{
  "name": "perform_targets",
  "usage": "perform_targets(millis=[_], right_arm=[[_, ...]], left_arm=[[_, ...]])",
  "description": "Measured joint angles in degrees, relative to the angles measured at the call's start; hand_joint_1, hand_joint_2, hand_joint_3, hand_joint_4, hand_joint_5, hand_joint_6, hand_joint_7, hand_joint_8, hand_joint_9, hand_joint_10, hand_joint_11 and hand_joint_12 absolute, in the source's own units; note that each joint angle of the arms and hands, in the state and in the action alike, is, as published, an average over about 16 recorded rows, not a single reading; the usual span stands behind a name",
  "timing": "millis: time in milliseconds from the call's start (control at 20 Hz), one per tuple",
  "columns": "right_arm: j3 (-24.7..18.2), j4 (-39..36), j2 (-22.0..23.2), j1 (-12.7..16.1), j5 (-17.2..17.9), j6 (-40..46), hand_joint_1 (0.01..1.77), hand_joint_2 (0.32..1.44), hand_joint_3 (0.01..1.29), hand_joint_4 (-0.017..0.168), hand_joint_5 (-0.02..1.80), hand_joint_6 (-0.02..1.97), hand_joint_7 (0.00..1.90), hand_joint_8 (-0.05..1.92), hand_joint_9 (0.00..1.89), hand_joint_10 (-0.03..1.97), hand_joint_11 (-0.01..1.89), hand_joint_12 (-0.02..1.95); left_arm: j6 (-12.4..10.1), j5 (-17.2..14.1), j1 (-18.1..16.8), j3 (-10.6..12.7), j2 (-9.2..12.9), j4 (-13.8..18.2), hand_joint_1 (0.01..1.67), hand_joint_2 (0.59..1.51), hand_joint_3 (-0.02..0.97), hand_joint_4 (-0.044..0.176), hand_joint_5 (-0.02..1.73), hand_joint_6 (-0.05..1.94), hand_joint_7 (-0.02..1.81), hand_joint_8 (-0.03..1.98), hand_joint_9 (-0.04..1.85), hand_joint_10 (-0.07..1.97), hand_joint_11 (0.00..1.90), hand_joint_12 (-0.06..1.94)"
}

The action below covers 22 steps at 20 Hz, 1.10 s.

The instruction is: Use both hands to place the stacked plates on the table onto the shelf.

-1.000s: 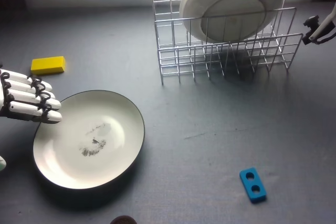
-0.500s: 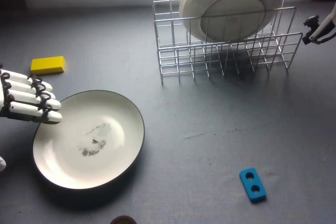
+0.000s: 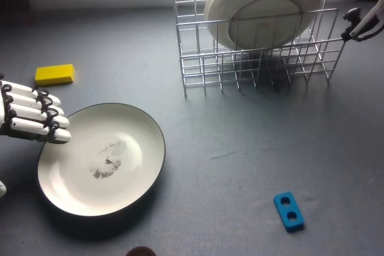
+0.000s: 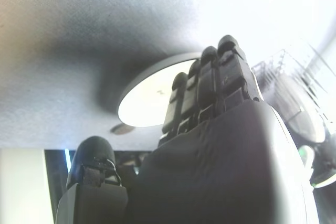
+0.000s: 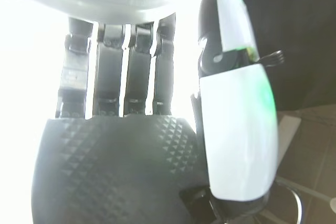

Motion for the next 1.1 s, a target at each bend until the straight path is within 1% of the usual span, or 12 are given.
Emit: perform_targets(millis=[100,200,450,650,850,1100], right_arm=[[-0.7,-1.0,0.4,0.9,0.5,-0.5,1.13,1.04,0.02,-0.003,0.83,0.22,0.99,0.02,0.96,0.02,0.45,1.30],[-1.8,-2.6,0.8,1.8,1.1,-1.3,1.12,1.03,0.02,-0.002,0.83,0.16,0.98,0.01,0.94,0.02,0.43,1.31],[-5.5,-6.9,2.1,4.2,2.4,-6.4,1.10,1.04,0.02,-0.002,0.84,0.16,0.96,0.01,0.93,0.02,0.41,1.32],[-9.7,-9.0,3.0,5.6,2.7,-14.4,1.09,1.05,0.02,-0.002,0.79,0.13,0.89,0.01,0.87,0.02,0.34,1.32],[-14.7,-6.7,3.6,5.7,1.9,-27.0,1.06,1.05,0.02,-0.002,0.62,0.09,0.70,0.01,0.68,0.02,0.24,1.18],[-21.6,0.2,3.9,4.9,-0.3,-44.7,0.99,1.04,0.02,-0.001,0.36,0.04,0.41,0.01,0.40,0.02,0.11,0.85]], left_arm=[[0.0,0.0,0.0,0.0,0.0,0.1,0.02,1.182,0.016,0.004,0.02,0.01,0.01,0.00,0.02,0.01,0.02,-0.01],[0.0,-0.1,0.0,0.0,0.0,0.1,0.02,1.182,0.016,0.003,0.02,0.01,0.01,0.00,0.02,0.01,0.02,-0.01],[0.0,0.0,0.0,0.0,0.0,0.2,0.02,1.182,0.016,0.003,0.02,0.01,0.01,0.00,0.02,0.01,0.02,-0.01],[0.0,0.0,0.2,0.0,0.0,0.3,0.02,1.182,0.016,0.003,0.02,0.01,0.01,0.00,0.02,0.01,0.02,-0.01],[0.0,0.1,0.7,0.0,-0.2,0.3,0.02,1.183,0.015,0.003,0.02,0.01,0.00,-0.01,0.02,0.01,0.02,-0.01],[0.0,0.4,1.6,0.0,-0.3,0.1,0.02,1.184,0.016,0.003,0.02,0.01,-0.01,-0.01,0.02,0.01,0.02,-0.01]])
